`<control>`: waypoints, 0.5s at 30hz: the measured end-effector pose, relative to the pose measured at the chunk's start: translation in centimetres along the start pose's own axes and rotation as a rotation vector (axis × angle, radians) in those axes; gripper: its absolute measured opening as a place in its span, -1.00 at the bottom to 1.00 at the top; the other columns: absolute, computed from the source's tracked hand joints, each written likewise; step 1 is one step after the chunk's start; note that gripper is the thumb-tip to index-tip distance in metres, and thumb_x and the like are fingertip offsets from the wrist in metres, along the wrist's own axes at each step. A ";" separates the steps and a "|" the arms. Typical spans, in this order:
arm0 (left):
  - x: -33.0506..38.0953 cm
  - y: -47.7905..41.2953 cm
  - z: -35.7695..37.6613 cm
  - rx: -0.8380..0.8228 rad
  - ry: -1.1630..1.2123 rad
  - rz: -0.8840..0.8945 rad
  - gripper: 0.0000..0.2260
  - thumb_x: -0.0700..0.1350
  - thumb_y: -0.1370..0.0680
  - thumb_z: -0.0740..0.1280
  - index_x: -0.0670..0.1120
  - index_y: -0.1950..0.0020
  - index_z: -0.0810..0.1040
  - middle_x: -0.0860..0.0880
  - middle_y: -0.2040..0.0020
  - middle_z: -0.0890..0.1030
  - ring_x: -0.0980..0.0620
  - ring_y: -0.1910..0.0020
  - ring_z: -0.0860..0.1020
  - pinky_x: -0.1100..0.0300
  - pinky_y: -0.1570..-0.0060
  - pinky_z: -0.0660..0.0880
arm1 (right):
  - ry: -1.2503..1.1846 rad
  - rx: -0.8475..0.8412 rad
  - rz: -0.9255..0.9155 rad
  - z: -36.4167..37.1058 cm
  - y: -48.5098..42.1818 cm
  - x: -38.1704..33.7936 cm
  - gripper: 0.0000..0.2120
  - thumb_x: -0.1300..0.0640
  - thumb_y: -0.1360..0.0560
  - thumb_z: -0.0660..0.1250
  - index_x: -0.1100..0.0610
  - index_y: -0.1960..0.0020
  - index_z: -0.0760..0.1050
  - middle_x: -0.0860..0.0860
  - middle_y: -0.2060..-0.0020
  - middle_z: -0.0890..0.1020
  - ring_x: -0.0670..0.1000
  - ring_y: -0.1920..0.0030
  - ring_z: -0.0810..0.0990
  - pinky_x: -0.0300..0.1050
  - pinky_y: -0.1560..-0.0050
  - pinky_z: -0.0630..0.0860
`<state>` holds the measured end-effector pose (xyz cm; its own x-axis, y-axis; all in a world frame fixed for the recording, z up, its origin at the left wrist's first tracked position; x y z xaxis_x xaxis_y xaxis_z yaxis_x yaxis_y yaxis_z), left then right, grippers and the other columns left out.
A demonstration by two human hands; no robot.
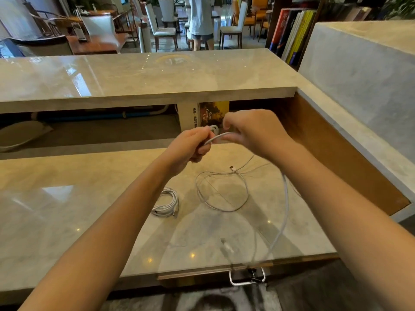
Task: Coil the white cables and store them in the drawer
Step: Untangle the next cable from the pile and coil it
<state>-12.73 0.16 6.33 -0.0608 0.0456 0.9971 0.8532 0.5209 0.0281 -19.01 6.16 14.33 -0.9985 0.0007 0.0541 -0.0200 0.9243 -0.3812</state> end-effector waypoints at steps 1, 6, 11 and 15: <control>-0.4 0.1 0.7 -0.098 0.105 -0.059 -0.69 -0.04 -0.65 0.02 -0.09 0.15 0.47 0.06 0.47 0.32 0.12 0.50 0.21 0.29 0.49 0.18 | -0.017 -0.037 0.045 0.7 -0.1 1.3 -0.67 -0.09 -0.52 0.25 0.12 -0.13 0.51 0.04 0.10 0.62 0.04 0.14 0.57 -0.11 0.20 0.48; -1.3 1.5 3.4 -0.478 0.626 -0.240 -0.78 -0.05 -0.59 0.16 -0.16 0.11 0.47 0.06 0.49 0.35 0.16 0.52 0.12 0.36 0.56 0.10 | -0.847 -0.368 0.267 6.5 1.7 2.0 -0.73 0.01 -0.58 0.18 0.09 -0.18 0.53 -0.07 0.07 0.62 -0.08 0.03 0.59 -0.11 -0.06 0.56; -2.2 1.6 3.3 -0.472 0.653 -0.246 -0.76 -0.05 -0.60 0.13 -0.17 0.06 0.50 0.03 0.44 0.41 0.15 0.50 0.27 0.34 0.48 0.23 | -1.492 -0.455 0.387 7.6 3.2 -0.1 -0.77 0.14 -0.62 0.14 0.21 0.04 0.53 0.01 0.42 0.47 -0.04 0.40 0.49 -0.14 0.20 0.60; -1.8 1.2 2.4 -0.316 0.351 -0.145 -0.74 -0.07 -0.63 0.06 -0.15 -0.02 0.51 0.03 0.40 0.35 0.10 0.46 0.32 0.23 0.32 0.43 | -1.650 -0.399 0.529 8.2 3.1 -0.1 -0.73 0.15 -0.62 0.12 0.18 0.20 0.47 -0.07 0.53 0.30 -0.12 0.54 0.22 -0.32 0.54 0.21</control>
<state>-12.82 2.77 4.42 -0.0585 -0.3261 0.9435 0.9675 0.2144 0.1341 -19.41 5.90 5.56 0.0922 0.1851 -0.9784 0.0518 0.9803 0.1904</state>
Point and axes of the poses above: each hand's wrist, its own y-axis away from the middle knuckle, its own z-axis out of the palm, x = y × z, the point moved 10 cm from there along -y, towards the middle knuckle
